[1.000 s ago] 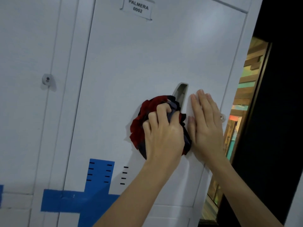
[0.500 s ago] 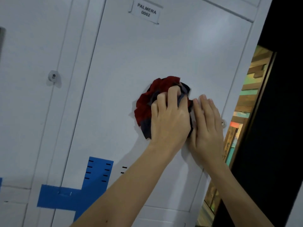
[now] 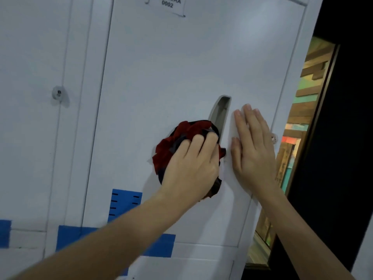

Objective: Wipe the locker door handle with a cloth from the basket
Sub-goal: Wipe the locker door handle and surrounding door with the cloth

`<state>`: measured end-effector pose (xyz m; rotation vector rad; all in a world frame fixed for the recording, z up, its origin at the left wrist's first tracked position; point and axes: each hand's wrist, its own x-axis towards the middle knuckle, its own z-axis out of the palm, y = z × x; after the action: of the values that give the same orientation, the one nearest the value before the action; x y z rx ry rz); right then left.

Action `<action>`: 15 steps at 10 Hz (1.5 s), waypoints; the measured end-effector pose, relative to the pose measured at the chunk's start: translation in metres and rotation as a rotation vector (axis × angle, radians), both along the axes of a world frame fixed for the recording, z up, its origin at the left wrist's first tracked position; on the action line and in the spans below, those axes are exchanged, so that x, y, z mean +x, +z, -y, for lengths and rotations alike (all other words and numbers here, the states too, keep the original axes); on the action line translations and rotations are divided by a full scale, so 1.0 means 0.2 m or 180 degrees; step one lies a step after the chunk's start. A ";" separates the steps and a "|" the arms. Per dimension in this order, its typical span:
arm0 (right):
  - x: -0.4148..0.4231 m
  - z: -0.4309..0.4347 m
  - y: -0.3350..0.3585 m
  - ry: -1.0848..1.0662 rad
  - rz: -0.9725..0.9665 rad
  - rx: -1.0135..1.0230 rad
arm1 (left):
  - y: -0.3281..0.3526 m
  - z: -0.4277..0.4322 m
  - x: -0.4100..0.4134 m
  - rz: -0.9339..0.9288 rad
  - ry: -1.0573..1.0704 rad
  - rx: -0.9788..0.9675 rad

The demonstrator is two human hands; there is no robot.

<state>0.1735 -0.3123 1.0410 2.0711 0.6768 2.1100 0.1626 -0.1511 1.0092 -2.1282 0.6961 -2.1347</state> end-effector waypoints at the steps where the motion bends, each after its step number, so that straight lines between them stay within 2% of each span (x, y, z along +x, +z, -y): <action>1: -0.01 0.00 0.00 -0.0004 -0.0047 0.0011 | 0.10 -0.12 -0.01 0.0172 0.0090 0.0905; 2: -0.01 0.00 0.00 0.0020 -0.0087 0.0046 | 0.30 -0.22 -0.01 0.0380 0.0132 0.1770; 3: 0.00 0.00 0.00 -0.0010 -0.0048 0.0065 | 0.58 -0.27 0.00 0.0507 0.0364 0.2002; 4: 0.00 0.00 -0.01 -0.0001 -0.0056 0.0082 | 0.65 -0.26 0.02 0.0409 0.0389 0.1865; 6: 0.00 0.00 -0.01 0.0063 -0.0079 0.0110 | 0.40 -0.20 0.03 0.0145 0.0030 0.0901; 8: 0.00 -0.01 0.00 0.0075 -0.0034 0.0088 | 0.05 -0.12 0.02 -0.0078 -0.0054 0.0300; 10: 0.01 -0.01 -0.01 0.0011 -0.0036 0.0131 | -0.04 0.04 -0.06 -0.0484 0.0010 -0.0550; 13: 0.00 0.00 0.00 0.0030 -0.0116 0.0116 | 0.11 -0.02 -0.09 -0.0543 0.0022 0.0187; 15: 0.00 -0.01 -0.01 0.0004 -0.0160 0.0150 | 0.05 -0.14 -0.06 -0.1135 -0.0914 0.0212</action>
<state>0.1735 -0.3110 1.0396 2.1554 0.6409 2.1010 0.1504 -0.1238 1.0194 -2.5333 1.1481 -1.8230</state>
